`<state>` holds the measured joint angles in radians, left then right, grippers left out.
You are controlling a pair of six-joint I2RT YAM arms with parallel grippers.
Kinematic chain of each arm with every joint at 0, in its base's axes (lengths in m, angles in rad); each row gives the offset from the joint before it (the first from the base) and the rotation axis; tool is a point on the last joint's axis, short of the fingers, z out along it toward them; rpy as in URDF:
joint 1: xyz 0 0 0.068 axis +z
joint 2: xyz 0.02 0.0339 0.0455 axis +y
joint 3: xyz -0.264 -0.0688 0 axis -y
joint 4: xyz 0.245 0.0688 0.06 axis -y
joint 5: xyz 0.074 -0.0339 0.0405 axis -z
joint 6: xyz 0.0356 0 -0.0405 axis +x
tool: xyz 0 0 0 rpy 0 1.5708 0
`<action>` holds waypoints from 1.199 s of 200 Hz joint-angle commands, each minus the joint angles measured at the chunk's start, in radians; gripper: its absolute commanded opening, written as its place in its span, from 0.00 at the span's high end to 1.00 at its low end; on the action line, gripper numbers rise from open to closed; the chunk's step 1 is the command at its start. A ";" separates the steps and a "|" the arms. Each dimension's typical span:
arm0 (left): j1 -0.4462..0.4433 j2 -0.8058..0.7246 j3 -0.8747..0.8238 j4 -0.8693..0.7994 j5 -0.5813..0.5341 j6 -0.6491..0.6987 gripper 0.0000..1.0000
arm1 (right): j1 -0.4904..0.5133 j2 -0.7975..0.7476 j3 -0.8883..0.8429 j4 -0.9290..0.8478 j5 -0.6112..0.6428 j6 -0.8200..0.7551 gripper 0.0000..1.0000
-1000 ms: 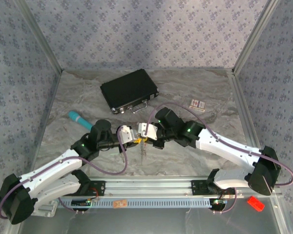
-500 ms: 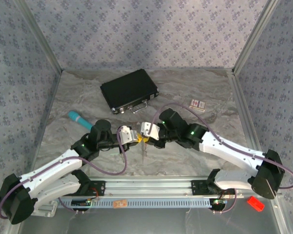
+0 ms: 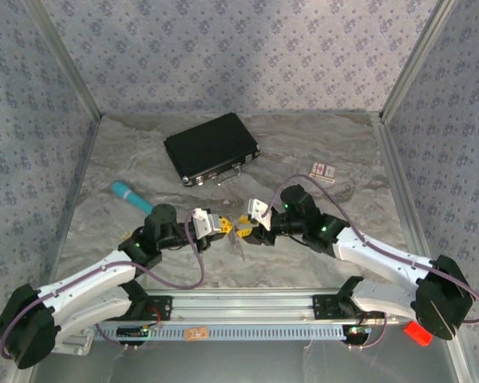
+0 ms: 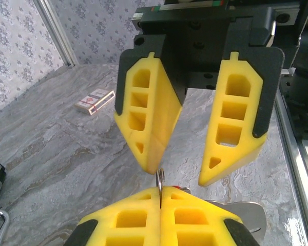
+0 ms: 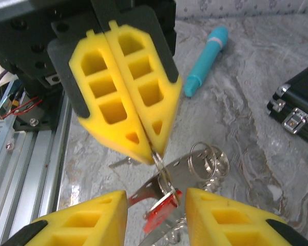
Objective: Put the keys on the keyring
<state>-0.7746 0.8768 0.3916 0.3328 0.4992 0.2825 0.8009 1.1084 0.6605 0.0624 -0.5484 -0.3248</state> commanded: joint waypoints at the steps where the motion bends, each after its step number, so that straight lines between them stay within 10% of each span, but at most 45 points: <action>1: -0.004 -0.024 -0.001 0.074 0.048 -0.017 1.00 | -0.003 -0.015 -0.001 0.049 -0.022 0.015 0.65; 101: -0.004 -0.022 0.005 0.055 0.047 -0.017 1.00 | -0.011 0.028 0.040 0.032 -0.079 -0.001 1.00; 146: -0.005 -0.003 0.109 -0.199 -0.070 0.030 0.75 | 0.009 0.031 0.165 -0.238 0.028 -0.133 1.00; 240: -0.005 0.028 0.128 -0.209 -0.004 0.043 0.83 | 0.090 0.149 0.384 -0.519 0.151 -0.288 1.00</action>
<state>-0.7773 0.9043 0.4820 0.1299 0.4599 0.3126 0.8700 1.2354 0.9840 -0.3950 -0.4225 -0.5644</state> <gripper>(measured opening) 0.195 0.052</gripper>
